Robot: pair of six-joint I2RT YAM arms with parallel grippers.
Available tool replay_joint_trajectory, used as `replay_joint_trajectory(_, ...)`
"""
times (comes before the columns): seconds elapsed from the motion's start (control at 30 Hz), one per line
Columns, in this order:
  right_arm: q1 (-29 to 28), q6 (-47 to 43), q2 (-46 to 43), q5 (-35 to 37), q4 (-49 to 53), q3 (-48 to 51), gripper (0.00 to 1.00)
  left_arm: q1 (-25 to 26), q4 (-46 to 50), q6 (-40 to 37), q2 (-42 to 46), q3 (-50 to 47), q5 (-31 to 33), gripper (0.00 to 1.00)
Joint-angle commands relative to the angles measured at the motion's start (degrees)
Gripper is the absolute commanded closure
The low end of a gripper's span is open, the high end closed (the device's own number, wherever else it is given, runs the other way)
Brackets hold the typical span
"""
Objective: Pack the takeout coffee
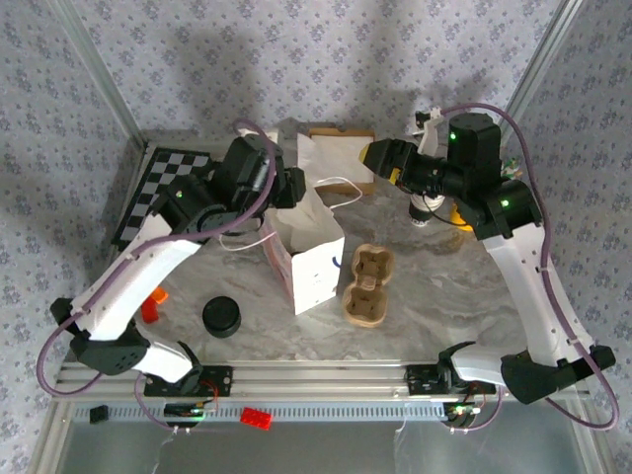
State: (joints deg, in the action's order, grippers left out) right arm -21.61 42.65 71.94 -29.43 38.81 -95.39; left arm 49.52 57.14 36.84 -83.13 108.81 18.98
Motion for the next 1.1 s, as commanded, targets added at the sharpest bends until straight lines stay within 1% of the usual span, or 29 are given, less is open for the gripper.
replay_joint_trajectory(0.0,0.5,-0.6,-0.1,-1.3,-0.2,-0.1,0.36,-1.4,0.7,-2.2,-2.6,1.7,-2.6,0.56)
replay_joint_trajectory(0.1,0.5,-3.6,0.9,1.3,3.5,-1.4,0.36,-1.7,-0.4,-4.2,-3.3,1.2,-2.5,0.56)
replay_joint_trajectory(0.23,1.5,-8.8,4.0,4.6,9.4,-2.6,0.34,-2.6,-1.8,-6.3,-1.3,0.2,-2.3,0.56)
replay_joint_trajectory(0.33,3.4,-11.6,7.2,5.3,11.5,-2.7,0.34,-4.0,-0.9,-7.1,0.7,-0.1,-1.8,0.56)
replay_joint_trajectory(0.47,4.5,-15.3,12.4,4.8,11.2,-2.8,0.35,-5.9,0.7,-8.1,4.6,-2.4,0.5,0.54)
replay_joint_trajectory(0.5,4.8,-16.7,13.7,4.4,10.6,-2.8,0.37,-6.8,1.1,-8.1,5.5,-3.2,0.0,0.53)
replay_joint_trajectory(0.6,6.4,-19.2,17.3,4.0,8.3,-3.2,0.37,-9.2,2.8,-6.7,7.5,-5.0,-1.1,0.50)
replay_joint_trajectory(0.73,7.6,-23.8,23.7,3.2,8.3,-6.0,0.38,-11.2,3.0,-4.7,7.8,-7.1,-7.5,0.44)
replay_joint_trajectory(0.83,8.4,-27.6,28.3,1.8,9.8,-9.1,0.40,-11.8,2.7,-2.7,7.2,-8.4,-10.5,0.39)
replay_joint_trajectory(1.0,9.0,-31.9,33.6,3.1,10.2,-12.1,0.42,-13.5,2.1,-1.1,5.5,-11.0,-13.0,0.33)
replay_joint_trajectory(1.07,9.1,-33.6,36.0,3.6,11.4,-14.3,0.43,-14.4,2.8,-1.1,5.0,-10.9,-12.5,0.32)
